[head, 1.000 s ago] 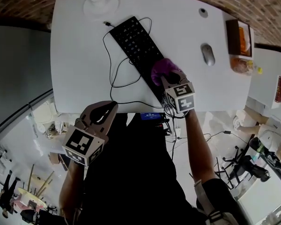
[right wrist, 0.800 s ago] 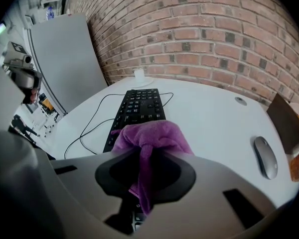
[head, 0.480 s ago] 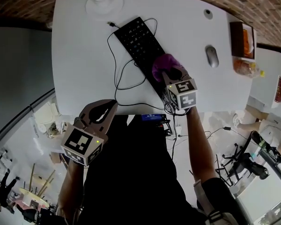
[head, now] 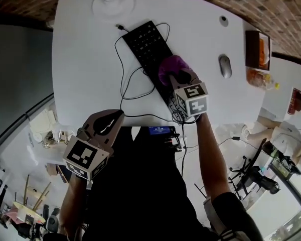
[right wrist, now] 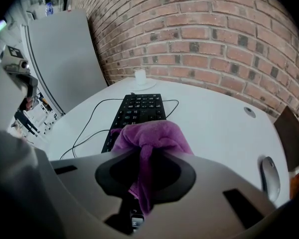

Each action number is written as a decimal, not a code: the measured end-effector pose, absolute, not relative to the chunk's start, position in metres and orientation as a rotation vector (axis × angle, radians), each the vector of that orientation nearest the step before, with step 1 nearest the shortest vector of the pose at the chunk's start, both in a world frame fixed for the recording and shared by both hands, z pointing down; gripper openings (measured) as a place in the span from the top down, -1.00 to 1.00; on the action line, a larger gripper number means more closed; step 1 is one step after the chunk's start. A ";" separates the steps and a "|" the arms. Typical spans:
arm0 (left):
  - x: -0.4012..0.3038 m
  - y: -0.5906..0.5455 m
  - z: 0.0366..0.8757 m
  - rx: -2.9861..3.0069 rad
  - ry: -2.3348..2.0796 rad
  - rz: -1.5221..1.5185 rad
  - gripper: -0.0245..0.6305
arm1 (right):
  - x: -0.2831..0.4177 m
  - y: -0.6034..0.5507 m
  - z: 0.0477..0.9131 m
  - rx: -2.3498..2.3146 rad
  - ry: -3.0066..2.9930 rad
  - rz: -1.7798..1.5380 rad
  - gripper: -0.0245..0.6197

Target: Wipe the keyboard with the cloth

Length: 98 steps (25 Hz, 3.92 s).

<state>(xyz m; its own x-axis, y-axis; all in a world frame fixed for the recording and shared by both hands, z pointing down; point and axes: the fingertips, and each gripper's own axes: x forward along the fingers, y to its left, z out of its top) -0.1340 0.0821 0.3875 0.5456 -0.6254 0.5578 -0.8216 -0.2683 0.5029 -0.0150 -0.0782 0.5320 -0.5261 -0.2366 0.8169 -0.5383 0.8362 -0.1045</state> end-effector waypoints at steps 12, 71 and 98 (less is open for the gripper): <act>-0.147 0.085 0.390 2.023 -1.167 0.304 0.88 | -0.050 -0.100 0.540 0.556 -2.188 0.421 0.69; -0.170 0.087 0.399 1.979 -1.244 0.212 0.88 | -0.137 -0.168 0.530 0.575 -2.212 0.358 0.69; -0.163 0.105 0.390 1.997 -1.258 0.205 0.88 | -0.143 -0.124 0.529 0.489 -2.212 0.327 0.69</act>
